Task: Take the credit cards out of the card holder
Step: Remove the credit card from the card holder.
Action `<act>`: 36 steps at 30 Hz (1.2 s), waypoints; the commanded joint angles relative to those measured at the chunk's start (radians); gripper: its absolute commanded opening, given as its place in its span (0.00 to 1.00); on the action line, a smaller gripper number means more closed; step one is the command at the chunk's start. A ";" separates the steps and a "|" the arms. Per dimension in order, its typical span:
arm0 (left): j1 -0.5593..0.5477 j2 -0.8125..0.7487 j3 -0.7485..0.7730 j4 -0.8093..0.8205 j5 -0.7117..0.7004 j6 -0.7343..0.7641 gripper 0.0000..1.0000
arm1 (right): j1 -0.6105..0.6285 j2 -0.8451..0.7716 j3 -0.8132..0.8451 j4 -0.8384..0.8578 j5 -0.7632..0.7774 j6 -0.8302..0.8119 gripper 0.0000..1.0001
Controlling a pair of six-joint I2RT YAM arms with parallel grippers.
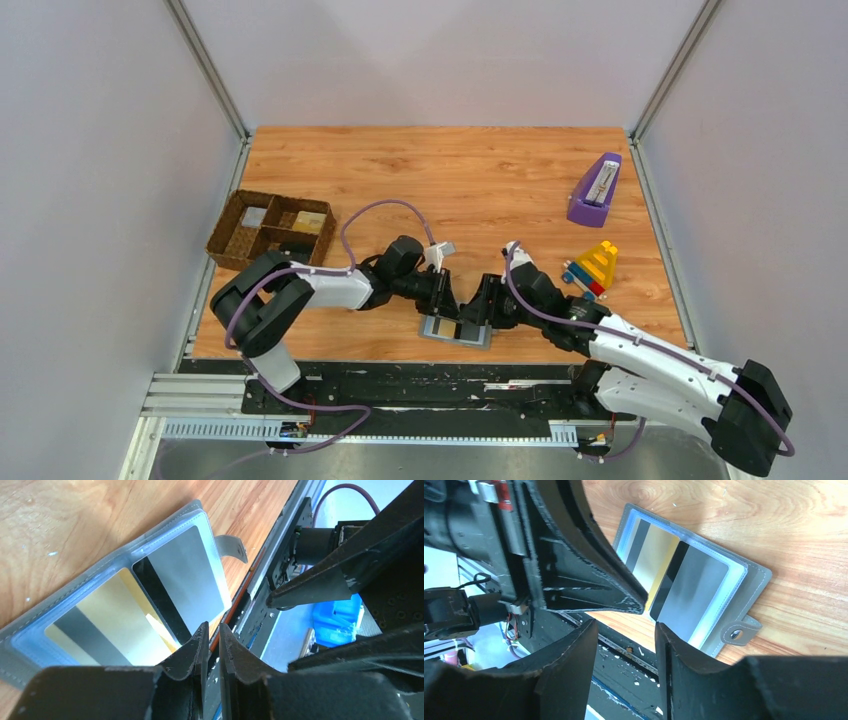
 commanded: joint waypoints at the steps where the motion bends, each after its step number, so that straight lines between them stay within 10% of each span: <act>1: -0.005 -0.090 0.034 -0.099 -0.095 0.071 0.21 | -0.003 0.031 0.035 0.014 0.016 -0.016 0.45; 36: -0.005 0.023 -0.013 -0.026 -0.134 0.093 0.25 | -0.055 0.256 -0.134 0.182 0.033 0.059 0.31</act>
